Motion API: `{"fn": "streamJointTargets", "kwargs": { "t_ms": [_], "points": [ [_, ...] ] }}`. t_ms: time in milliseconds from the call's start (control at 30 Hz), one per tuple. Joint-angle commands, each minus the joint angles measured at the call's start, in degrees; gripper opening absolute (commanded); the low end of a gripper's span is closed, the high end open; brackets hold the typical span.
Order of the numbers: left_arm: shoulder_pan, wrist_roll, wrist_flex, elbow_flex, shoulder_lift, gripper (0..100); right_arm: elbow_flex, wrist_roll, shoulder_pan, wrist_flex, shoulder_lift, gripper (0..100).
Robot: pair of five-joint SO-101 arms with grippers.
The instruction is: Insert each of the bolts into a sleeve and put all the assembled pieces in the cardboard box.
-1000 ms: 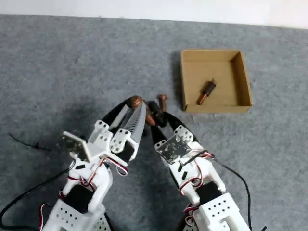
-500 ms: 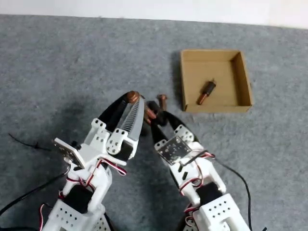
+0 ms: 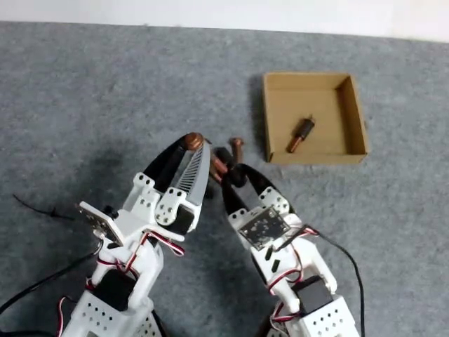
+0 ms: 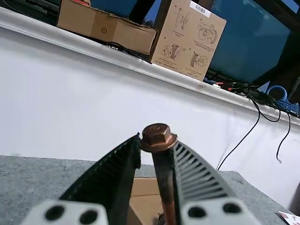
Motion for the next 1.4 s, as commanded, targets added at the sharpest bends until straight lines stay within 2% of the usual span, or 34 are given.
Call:
{"fn": "streamJointTargets", "kwargs": {
  "t_ms": [0, 200, 600, 733, 933, 1167, 1233, 1367],
  "points": [
    [-0.57, -0.35, -1.41, -1.45, -0.75, 1, 9.27, -0.53, -2.15, 2.24, -3.03, 0.5],
    [-0.22, 0.00, -0.79, 1.27, -0.75, 1, 9.27, -0.53, -2.07, 1.98, -2.86, 0.5],
    [-0.13, 3.96, 6.77, 1.27, -0.75, 1, 9.27, -0.53, -1.98, 1.71, -2.86, 0.5],
    [0.66, 4.04, 11.52, 1.27, -0.75, 1, 9.27, -0.53, -1.89, 1.01, -2.86, 0.5],
    [6.20, 3.69, 19.25, 1.27, -0.84, 1, 9.27, -0.53, -1.54, 1.01, -2.86, 0.5],
    [5.85, 3.69, 19.60, 1.27, -0.84, 1, 9.27, -0.62, -0.40, 0.84, -2.86, 0.5],
    [4.53, 3.69, 19.69, 1.27, -0.84, 4, 9.27, -0.62, -0.40, 0.84, -2.86, 0.5],
    [1.45, 3.78, 21.54, 1.27, -0.84, 20, 9.27, -0.53, -0.31, 0.84, -2.77, 0.5]
  ]
}}
